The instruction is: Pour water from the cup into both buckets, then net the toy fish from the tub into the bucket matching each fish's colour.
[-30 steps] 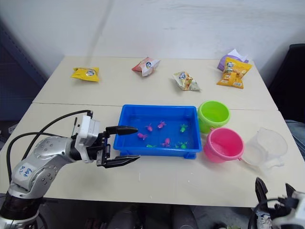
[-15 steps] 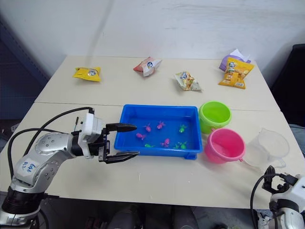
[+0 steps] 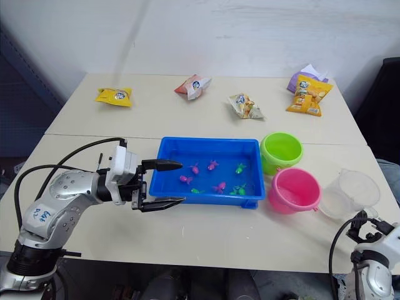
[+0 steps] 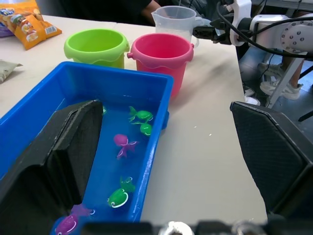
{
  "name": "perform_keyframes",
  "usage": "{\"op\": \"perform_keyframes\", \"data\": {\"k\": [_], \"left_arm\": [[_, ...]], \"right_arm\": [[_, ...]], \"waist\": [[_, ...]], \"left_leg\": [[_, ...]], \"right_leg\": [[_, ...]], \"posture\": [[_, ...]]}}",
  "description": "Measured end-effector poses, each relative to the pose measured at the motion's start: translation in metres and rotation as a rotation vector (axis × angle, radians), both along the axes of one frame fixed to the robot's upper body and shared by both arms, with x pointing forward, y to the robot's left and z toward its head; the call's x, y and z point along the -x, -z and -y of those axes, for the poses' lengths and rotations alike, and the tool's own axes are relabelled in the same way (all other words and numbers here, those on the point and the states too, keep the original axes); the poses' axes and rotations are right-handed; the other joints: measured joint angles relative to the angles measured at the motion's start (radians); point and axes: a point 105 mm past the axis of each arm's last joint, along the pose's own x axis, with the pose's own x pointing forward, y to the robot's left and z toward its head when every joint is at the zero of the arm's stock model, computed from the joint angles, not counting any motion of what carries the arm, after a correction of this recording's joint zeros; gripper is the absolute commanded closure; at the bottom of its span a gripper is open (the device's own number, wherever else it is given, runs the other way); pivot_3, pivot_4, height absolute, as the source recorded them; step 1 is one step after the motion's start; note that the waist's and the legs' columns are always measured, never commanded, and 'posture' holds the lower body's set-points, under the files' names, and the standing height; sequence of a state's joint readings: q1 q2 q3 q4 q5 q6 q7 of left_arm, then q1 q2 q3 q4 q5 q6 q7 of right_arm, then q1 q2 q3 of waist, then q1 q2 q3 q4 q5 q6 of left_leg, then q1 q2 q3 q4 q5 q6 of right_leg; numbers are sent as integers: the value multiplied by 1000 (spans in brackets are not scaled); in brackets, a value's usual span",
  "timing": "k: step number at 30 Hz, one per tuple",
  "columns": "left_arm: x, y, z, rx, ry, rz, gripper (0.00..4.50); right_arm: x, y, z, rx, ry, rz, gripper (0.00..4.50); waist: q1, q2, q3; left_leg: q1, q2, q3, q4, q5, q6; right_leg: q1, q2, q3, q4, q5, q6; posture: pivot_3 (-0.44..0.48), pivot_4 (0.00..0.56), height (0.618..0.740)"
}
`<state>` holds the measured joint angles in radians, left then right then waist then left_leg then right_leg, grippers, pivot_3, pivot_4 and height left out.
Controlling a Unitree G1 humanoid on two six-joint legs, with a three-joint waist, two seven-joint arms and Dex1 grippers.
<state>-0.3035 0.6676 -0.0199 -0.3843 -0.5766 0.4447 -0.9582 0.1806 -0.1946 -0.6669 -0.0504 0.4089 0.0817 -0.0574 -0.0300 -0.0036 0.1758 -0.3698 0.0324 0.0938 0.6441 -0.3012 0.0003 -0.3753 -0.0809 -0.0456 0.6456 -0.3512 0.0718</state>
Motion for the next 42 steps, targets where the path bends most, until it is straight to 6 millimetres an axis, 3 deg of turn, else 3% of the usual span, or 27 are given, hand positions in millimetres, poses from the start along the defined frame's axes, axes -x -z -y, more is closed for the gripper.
{"op": "perform_keyframes", "data": {"k": [6,9,16,17,26,33,38,42], "left_arm": [[-1,-2,1,1,1,10,20],[-1,-1,1,-3,1,11,0],[-2,-2,1,-11,2,24,0],[-2,-2,1,-8,3,25,0],[-4,-4,7,9,24,45,0],[-8,-9,12,78,42,29,0],[-11,-8,13,101,69,-6,0],[-15,-4,23,119,115,-25,0]], "right_arm": [[-16,2,7,-29,33,38,0],[-22,0,8,-28,20,55,834],[-32,-5,6,-37,-14,101,4292],[-31,-6,6,-41,-11,110,4412],[-26,-15,1,-89,-39,127,4412],[-19,-61,-2,24,-91,152,4412],[-10,-102,-4,309,-141,37,4412],[-14,-127,-17,472,-201,21,4412]], "waist": [[-1,0,0],[-1,0,0],[1,0,0],[1,0,0],[2,1,0],[2,1,0],[3,1,0],[2,0,1]], "left_leg": [[0,0,0,0,0,0],[0,0,0,0,0,0],[0,0,0,1,0,0],[0,0,0,1,0,0],[0,1,0,0,0,0],[0,1,0,0,0,0],[0,0,0,0,0,-1],[0,0,1,1,1,-1]], "right_leg": [[0,1,0,1,0,0],[0,1,0,1,0,0],[0,1,0,0,0,0],[0,1,0,0,0,0],[0,1,0,0,0,0],[0,1,0,0,0,1],[0,1,1,-1,0,2],[0,2,1,0,0,2]], "posture": [[0,150,738],[0,150,738],[0,150,738],[0,150,738],[0,150,738],[0,150,738],[0,150,738],[0,150,738]]}}
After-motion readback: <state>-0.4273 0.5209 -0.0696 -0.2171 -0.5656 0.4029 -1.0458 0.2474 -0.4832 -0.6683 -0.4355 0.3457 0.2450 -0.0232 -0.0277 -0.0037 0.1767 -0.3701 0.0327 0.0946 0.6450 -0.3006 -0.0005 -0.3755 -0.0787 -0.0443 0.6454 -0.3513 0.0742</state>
